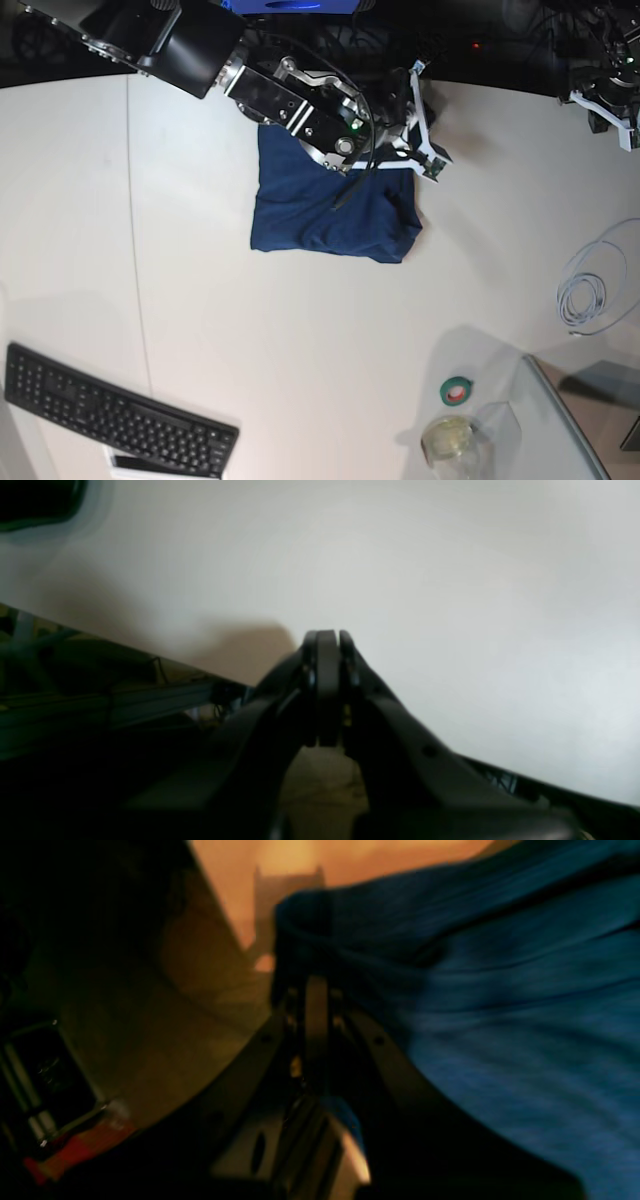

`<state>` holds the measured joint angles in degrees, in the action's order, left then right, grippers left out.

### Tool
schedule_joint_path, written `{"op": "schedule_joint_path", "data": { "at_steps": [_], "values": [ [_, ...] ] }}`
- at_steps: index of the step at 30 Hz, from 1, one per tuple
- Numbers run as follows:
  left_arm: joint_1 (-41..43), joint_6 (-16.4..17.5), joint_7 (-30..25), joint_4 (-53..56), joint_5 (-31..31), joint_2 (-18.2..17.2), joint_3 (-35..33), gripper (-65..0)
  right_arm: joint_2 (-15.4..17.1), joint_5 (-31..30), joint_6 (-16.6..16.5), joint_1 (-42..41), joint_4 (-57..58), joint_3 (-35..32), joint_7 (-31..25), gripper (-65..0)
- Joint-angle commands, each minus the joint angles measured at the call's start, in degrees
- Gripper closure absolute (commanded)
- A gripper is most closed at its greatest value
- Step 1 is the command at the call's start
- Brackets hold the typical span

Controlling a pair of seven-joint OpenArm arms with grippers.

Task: Layout the t-shirt on the table in an organized manner, then fold the t-shirt properly
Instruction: 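Grasp the folded shirt's corner with the right gripper and tuck it, then press the right gripper along the shirt's side edge, then withdraw it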

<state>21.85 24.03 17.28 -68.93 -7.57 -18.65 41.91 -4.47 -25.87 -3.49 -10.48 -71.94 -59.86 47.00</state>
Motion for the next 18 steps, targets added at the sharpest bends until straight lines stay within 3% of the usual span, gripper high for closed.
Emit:
{"op": "schedule_joint_path", "data": {
  "at_steps": [1, 5, 9, 12, 18],
  "values": [
    [0.18, -0.34, -1.06, -0.66, -0.47, -1.26, 0.33, 0.0, -1.02, -0.64, 0.01, -0.90, -1.42, 0.21, -0.63, 0.0],
    [0.26, -0.34, -1.23, -0.74, -0.47, -1.26, 0.33, 0.0, 1.26, -0.90, 0.37, -2.05, -7.22, 1.53, 1.04, 0.0],
    [0.35, -0.34, -1.23, -0.39, -0.47, -1.26, 0.33, 0.0, 2.14, -0.64, 2.39, -3.10, -10.56, 12.87, 2.80, 0.0],
    [0.35, -0.34, -1.23, -0.48, -0.47, -1.26, 0.33, 0.0, 2.14, -0.64, 2.30, -5.83, -7.40, 17.44, 2.45, 0.0],
    [0.18, -0.34, -1.23, -0.83, -0.47, -0.55, 0.33, 0.0, 0.38, -0.73, 2.30, -10.49, 3.33, 17.97, -0.81, 0.0]
  ]
}}
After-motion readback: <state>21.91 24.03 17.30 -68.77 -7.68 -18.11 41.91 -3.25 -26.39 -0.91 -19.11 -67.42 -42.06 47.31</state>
